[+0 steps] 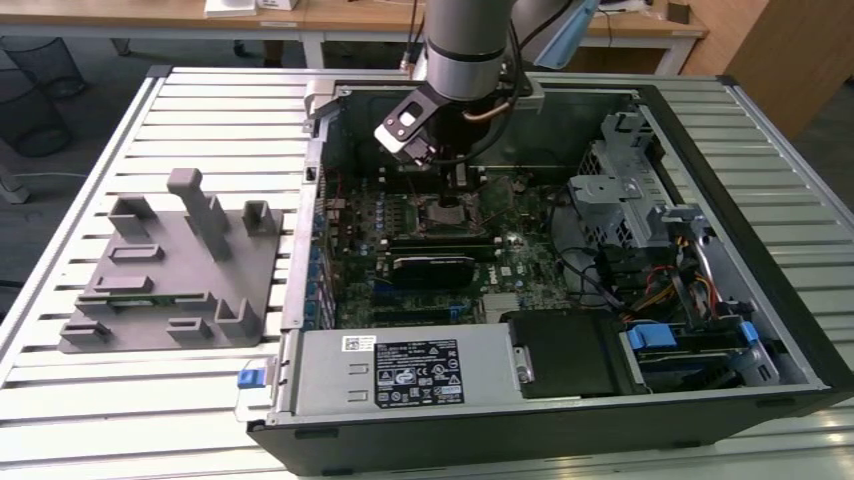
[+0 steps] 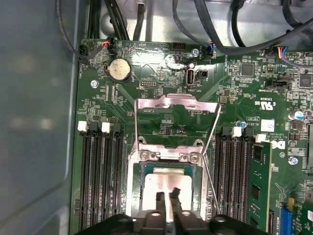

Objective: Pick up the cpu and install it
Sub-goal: 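Place the cpu into insertion slot, then close the cpu cover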

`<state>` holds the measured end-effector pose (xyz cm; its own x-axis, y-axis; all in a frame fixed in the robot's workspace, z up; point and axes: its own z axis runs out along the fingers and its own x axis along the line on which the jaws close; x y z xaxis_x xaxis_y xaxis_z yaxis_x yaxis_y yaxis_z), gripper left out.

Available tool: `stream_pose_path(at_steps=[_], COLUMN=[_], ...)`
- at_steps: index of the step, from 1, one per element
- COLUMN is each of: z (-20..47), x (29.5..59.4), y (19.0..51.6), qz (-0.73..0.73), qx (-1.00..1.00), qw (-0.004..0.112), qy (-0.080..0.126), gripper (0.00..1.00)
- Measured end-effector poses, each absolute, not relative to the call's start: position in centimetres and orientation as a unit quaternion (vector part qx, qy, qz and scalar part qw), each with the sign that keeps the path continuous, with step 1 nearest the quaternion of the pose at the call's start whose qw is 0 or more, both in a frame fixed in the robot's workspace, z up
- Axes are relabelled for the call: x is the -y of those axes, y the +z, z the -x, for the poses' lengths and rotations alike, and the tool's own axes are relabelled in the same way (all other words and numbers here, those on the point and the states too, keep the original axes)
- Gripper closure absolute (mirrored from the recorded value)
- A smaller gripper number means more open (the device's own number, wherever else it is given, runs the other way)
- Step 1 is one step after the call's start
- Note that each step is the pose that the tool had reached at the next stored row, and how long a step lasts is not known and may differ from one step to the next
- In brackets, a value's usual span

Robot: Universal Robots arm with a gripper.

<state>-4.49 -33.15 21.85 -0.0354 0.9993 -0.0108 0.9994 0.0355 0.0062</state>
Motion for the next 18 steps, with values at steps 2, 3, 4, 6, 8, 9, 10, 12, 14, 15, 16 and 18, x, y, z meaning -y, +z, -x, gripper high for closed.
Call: stream_pose_path(at_steps=[2,3,4,6,8,9,10,12,14,15,16,18], z=[4.5,4.5,4.5,4.5,4.5,4.5,4.5,4.5,4.5,4.5,4.5,4.5], x=[33.1,33.1,33.1,33.1,33.1,33.1,33.1,33.1,33.1,33.1,33.1,33.1], y=[22.0,22.1,22.2,22.4,22.5,22.6,22.7,22.8,23.0,23.1,23.1,23.3], qz=[-0.694,-0.694,-0.694,-0.694,-0.694,-0.694,-0.694,-0.694,-0.694,-0.694,-0.694,-0.694], qx=[-0.720,-0.720,-0.720,-0.720,-0.720,-0.720,-0.720,-0.720,-0.720,-0.720,-0.720,-0.720], qw=[0.006,0.006,0.006,0.006,0.006,0.006,0.006,0.006,0.006,0.006,0.006,0.006], qy=[-0.002,-0.002,-0.002,-0.002,-0.002,-0.002,-0.002,-0.002,-0.002,-0.002,-0.002,-0.002], gripper=[0.88,0.89,0.89,0.89,0.89,0.89,0.89,0.89,0.89,0.89,0.89,0.89])
